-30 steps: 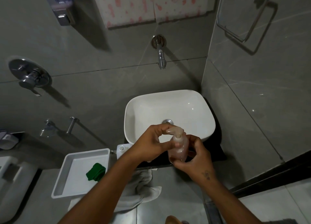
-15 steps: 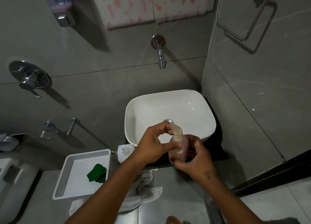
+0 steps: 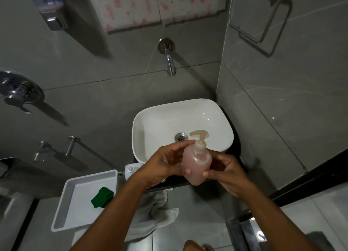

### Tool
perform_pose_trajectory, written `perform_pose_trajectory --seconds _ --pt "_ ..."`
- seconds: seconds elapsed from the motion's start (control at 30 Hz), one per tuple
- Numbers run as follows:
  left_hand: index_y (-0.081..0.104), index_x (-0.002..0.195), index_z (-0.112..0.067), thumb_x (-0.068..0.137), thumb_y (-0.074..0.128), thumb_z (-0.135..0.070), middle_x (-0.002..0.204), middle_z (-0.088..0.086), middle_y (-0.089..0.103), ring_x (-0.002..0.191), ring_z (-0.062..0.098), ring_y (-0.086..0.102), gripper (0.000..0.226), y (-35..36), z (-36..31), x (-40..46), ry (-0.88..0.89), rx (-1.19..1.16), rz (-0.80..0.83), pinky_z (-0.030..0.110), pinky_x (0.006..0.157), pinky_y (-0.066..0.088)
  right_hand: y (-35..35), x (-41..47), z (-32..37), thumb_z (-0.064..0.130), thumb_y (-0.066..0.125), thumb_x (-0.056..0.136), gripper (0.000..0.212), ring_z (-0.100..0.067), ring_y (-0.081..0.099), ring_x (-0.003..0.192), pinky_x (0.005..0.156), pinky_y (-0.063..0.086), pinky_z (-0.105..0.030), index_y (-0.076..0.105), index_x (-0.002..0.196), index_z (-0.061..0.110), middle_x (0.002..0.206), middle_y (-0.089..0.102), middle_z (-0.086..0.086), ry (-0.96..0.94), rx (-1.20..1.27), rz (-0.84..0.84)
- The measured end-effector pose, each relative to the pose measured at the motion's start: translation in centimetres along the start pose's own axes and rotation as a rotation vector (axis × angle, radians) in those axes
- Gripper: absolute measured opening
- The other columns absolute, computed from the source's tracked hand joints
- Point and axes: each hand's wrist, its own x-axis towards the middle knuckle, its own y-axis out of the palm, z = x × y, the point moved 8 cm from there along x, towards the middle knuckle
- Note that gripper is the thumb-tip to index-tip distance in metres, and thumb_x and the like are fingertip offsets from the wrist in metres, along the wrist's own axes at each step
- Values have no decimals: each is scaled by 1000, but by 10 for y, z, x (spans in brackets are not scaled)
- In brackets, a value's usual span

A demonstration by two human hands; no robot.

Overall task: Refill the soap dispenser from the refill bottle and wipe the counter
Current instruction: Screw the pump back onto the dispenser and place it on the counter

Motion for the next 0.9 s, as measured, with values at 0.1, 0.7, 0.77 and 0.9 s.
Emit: perform_pose_trajectory --seconds 0.1,0.7,0.77,0.9 --pt "53 147 -15 77 80 10 138 11 64 129 28 60 79 3 1 6 3 23 -29 38 101 52 -4 -3 -2 5 78 76 56 -20 65 119 84 57 -32 68 126 27 126 70 -2 27 39 -18" --pt "64 103 -48 56 99 -22 106 -28 69 101 -2 67 65 5 2 11 158 442 -470 7 78 50 2 4 96 69 79 49 83 1 72 76 70 56 -9 73 118 22 79 75 20 -127 -650 -393" --pt "63 102 -53 55 100 -22 106 -30 68 101 -3 66 67 5 1 11 176 457 -480 5 77 49 5 6 99 57 86 55 73 1 72 75 72 57 -11 74 117 19 77 74 19 -133 -716 -407" --pt "63 101 -57 56 99 -19 107 -31 67 102 -3 66 69 3 0 10 198 478 -495 5 80 48 6 6 104 39 86 60 59 -4 72 72 73 57 -12 75 114 17 77 74 17 -143 -743 -408"
